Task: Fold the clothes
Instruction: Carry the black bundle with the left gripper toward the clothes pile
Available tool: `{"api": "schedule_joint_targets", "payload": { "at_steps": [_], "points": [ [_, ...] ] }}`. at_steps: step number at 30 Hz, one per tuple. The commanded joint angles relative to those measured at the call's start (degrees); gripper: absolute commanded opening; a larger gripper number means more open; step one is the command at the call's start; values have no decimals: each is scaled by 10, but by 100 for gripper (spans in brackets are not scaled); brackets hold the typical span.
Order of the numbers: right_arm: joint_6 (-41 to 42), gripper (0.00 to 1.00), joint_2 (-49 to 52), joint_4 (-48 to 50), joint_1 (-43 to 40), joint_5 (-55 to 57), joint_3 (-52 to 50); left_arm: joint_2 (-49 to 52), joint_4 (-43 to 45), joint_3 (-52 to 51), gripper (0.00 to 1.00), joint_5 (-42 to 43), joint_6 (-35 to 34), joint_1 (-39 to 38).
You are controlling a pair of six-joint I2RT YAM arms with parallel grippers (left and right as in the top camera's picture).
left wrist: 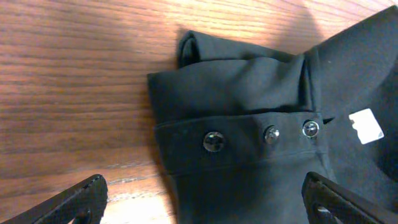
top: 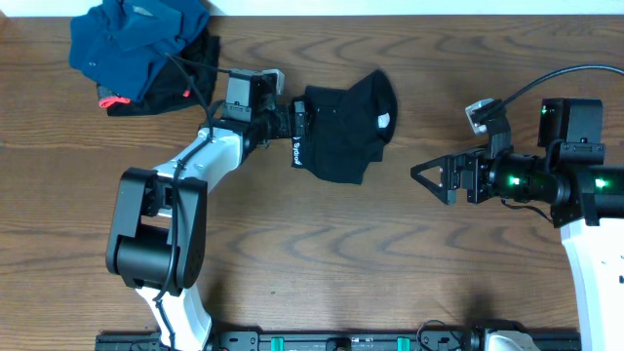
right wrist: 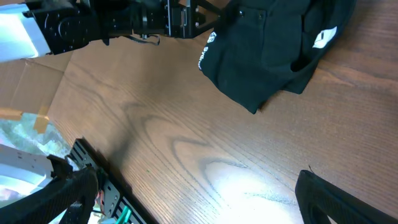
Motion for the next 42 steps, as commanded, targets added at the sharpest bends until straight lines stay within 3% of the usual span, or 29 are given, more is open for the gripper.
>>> {"api": "schedule_joint_targets", "payload": {
  "at_steps": [1, 32, 34, 35, 42],
  "points": [
    [6, 99, -5, 0, -5, -3, 5, 16, 3, 7, 100, 6, 15, 2],
    [4, 99, -5, -14, -5, -2, 5, 130, 59, 14, 100, 81, -58, -46],
    [4, 99, -5, -17, -5, 1, 5, 130, 61, 14, 92, 81, -58, -46],
    [4, 99, -5, -17, -5, 4, 5, 130, 62, 14, 84, 81, -58, -46],
    [4, 99, -5, -23, -5, 17, 5, 130, 63, 14, 11, 79, -58, -46]
  ]
}}
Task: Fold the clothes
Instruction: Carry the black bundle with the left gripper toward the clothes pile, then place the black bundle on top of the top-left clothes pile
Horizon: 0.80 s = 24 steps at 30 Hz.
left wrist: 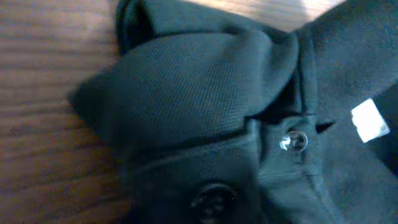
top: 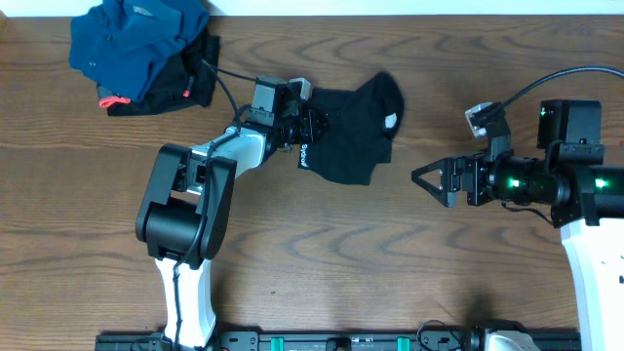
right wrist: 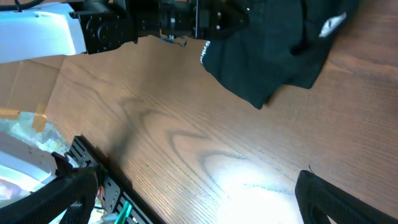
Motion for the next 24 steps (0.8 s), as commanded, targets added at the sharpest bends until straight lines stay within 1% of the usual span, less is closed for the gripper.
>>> {"api": "schedule_joint_targets", "payload": {
  "at_steps": [1, 4, 8, 10, 16, 19, 22, 24],
  "points": [
    [5, 99, -5, -4, -5, 5, 5, 25, -13, -16, 6, 0, 0, -5],
    [5, 99, -5, -5, -5, 5, 5, 25, -3, -16, 6, -10, 1, -5],
    [5, 99, -5, -7, -5, 5, 5, 17, 4, 1, 6, -12, 37, -2],
    [5, 99, -5, -9, -5, 5, 5, 8, 0, 15, 6, -23, 44, 2],
    [5, 99, -5, -12, -5, 7, 5, -15, -54, 85, 6, -57, 97, 29],
    [5, 99, -5, -12, -5, 7, 5, -15, -93, 135, 6, -60, 137, 48],
    [5, 99, -5, -12, -5, 7, 5, -15, -107, 178, 6, -66, 162, 66],
    [5, 99, -5, -12, -5, 7, 5, -15, -108, 206, 6, -89, 171, 76]
  ]
}}
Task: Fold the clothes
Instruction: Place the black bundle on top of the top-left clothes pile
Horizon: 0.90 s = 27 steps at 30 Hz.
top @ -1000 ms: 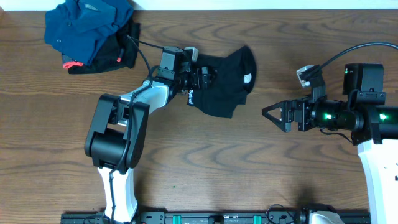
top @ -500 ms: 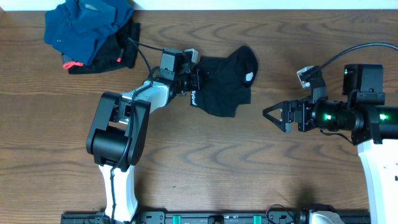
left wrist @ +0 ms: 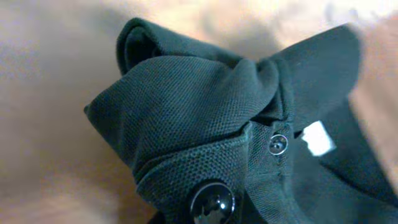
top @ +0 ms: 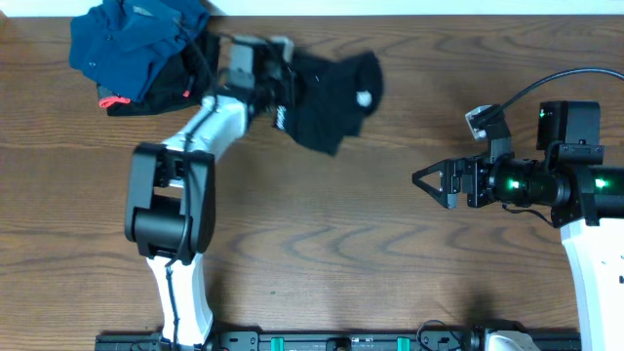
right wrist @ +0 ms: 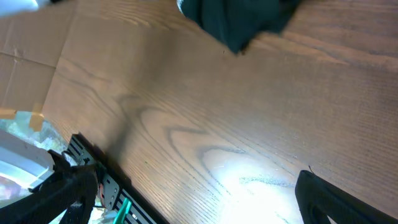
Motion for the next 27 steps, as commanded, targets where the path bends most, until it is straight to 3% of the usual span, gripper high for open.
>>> {"api": "schedule_joint_targets", "payload": {
  "at_steps": [1, 10, 15, 27],
  "points": [
    [5, 99, -5, -1, -5, -3, 5, -14, 1, 63, 6, -42, 52, 22],
    [31, 99, -5, -1, -5, -3, 5, -14, 11, 201, 6, -127, 129, 73],
    [47, 99, -5, 6, -5, -3, 5, -14, 26, 244, 6, -137, 125, 124],
    [90, 99, -5, 53, -5, -3, 5, -13, 25, 252, 6, -154, -21, 250]
  ]
}}
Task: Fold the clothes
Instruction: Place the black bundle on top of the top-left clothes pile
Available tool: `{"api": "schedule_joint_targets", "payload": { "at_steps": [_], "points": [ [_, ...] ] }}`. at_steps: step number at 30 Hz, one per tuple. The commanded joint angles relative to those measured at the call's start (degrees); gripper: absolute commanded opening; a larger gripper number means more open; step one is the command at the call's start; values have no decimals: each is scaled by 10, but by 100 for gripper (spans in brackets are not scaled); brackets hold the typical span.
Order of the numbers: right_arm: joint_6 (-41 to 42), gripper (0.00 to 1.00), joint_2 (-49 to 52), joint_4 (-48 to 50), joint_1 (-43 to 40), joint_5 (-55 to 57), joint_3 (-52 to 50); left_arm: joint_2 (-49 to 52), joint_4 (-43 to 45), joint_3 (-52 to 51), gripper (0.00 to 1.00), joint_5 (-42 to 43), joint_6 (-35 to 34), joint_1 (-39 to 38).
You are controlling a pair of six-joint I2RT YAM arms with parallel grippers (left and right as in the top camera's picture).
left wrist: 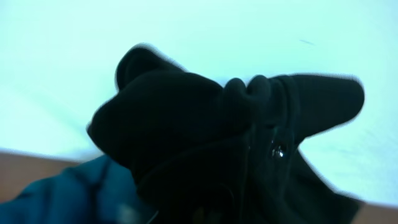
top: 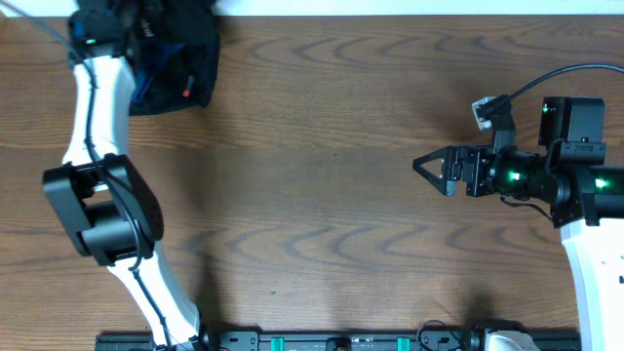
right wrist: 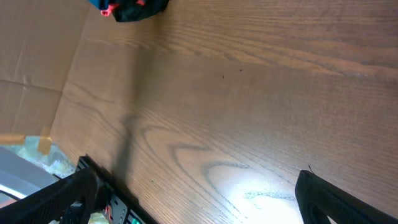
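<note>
A black button-up shirt (left wrist: 205,137) hangs bunched in my left gripper (top: 129,19), which is shut on it at the table's far left corner. In the left wrist view the fabric fills the frame against a white background and hides the fingers. In the overhead view the shirt (top: 185,54) drapes over the pile of clothes there. My right gripper (top: 431,168) hovers open and empty over the right side of the table; its fingers (right wrist: 345,199) frame bare wood.
A blue garment (left wrist: 56,193) lies under the black shirt, showing in the overhead view as a blue patch (top: 146,88) with a red tag. The same pile (right wrist: 134,9) sits at the far edge of the wooden table (top: 322,224). A rail runs along the front edge.
My left arm has swung from the far middle of the table to the far left corner, carrying the black shirt onto the pile. The right gripper has barely shifted.
The black shirt lay folded at the table's middle with my left gripper open at its collar. Then the gripper was shut on the collar. Then the shirt was lifted toward the far left, and now it is over the pile. The right gripper stayed open throughout.
</note>
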Motion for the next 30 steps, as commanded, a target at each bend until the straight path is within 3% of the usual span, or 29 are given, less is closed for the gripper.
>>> {"api": "schedule_joint_targets", "payload": {
  "at_steps": [1, 9, 21, 30],
  "points": [
    [18, 99, -5, 5, -5, -3, 6, -13, 6, 19, 6, -34, -70, 26],
    [18, 99, -5, 7, -5, -3, 6, -13, -44, 18, 7, -42, -103, 56],
    [18, 99, -5, 3, -5, -3, 6, -19, -23, 18, 6, -44, -103, 53],
    [18, 99, -5, 4, -5, -3, 5, -46, -44, 18, 6, -105, -117, 54]
  ]
}}
